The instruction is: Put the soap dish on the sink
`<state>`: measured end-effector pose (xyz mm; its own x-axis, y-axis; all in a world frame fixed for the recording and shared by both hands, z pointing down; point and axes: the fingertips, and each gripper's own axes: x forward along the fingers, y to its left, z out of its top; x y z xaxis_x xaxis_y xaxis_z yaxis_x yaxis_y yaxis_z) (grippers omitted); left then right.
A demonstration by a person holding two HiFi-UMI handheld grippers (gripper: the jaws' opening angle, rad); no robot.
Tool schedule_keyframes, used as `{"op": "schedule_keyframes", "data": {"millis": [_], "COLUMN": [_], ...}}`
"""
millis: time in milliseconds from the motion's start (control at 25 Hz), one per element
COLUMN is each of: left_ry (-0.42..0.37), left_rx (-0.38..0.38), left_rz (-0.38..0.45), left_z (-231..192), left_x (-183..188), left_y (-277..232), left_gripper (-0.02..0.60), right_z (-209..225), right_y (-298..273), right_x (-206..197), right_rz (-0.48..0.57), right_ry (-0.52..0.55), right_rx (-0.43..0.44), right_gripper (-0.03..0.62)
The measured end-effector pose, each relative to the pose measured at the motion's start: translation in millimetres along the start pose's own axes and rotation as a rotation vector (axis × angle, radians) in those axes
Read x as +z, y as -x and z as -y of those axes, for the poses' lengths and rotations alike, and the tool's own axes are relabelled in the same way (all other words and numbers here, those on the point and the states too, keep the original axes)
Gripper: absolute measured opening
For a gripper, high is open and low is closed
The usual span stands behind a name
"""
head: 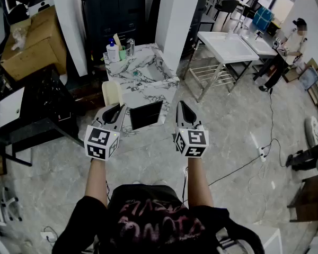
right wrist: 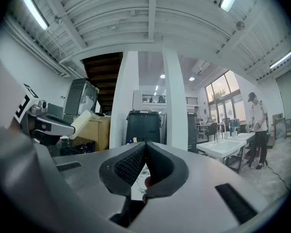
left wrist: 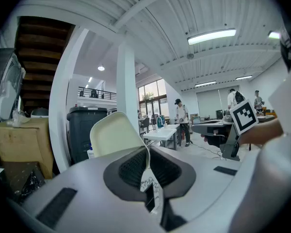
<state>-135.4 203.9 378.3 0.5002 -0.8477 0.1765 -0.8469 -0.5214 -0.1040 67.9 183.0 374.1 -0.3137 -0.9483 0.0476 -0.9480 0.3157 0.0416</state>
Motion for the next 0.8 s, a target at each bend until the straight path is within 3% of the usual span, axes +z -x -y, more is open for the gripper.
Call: {"op": "schedule_keyframes", "data": {"millis": [160,800], "left_ry": [-0.024,0.043], "left_rx": [-0.004,0.008], "left_rz": [-0.003,0.006], "left_z": [-0.1,-7.6], "left_x": [3.7,-3.6], "left_y": [-0.9,7.4], "left_gripper": [0.035,0.035], "right_z": [-4.2,-13.9], "right_y": [-3.0,-1.7], "right_x": [-1.4,-2.5], "right_rz": [-0.012,-0.009], "right_ry": [0.008,0.049], "right_rx": [0.009,0.011], "right_gripper": [0.014,0.014]}}
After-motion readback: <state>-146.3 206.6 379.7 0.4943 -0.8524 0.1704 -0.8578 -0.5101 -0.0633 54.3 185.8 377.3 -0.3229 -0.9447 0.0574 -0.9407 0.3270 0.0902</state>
